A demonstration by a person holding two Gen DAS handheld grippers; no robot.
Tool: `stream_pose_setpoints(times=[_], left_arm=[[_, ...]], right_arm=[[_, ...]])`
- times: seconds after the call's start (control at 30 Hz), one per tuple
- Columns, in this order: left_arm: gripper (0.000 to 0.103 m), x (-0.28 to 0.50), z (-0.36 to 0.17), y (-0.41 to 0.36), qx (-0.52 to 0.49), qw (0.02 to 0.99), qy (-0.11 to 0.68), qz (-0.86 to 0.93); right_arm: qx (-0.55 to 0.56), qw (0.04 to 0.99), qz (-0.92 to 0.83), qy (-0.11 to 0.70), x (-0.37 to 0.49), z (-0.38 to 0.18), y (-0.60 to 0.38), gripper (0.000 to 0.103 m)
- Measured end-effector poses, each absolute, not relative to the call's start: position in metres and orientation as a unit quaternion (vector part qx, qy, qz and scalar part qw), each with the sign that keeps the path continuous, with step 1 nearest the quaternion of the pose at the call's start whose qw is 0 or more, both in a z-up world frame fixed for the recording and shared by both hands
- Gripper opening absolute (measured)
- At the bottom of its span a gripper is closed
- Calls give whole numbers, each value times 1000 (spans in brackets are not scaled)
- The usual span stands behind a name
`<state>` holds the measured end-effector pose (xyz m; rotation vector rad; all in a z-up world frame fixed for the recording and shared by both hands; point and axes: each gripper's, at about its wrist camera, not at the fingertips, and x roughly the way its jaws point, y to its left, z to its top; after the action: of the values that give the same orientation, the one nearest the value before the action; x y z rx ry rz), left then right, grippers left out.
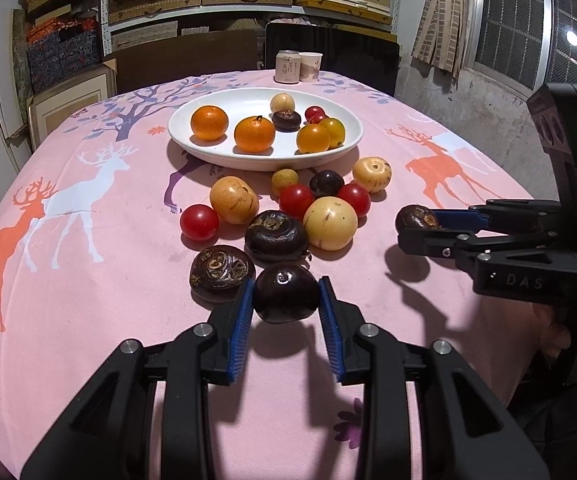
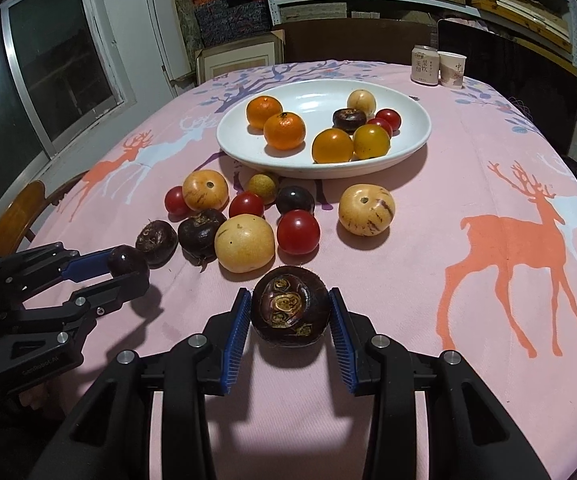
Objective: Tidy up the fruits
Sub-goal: 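Carry both dark fruits over the white plate and open both tools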
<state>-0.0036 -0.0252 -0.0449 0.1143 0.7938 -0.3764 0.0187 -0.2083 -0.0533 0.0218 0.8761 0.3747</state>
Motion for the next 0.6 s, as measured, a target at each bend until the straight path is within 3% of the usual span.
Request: stream_pose_setpoints(times=[0.6], left_arm=[[32, 18, -18, -34, 58, 909, 369, -187]], right_arm=[[50, 897, 178, 402, 33, -36, -242, 39]])
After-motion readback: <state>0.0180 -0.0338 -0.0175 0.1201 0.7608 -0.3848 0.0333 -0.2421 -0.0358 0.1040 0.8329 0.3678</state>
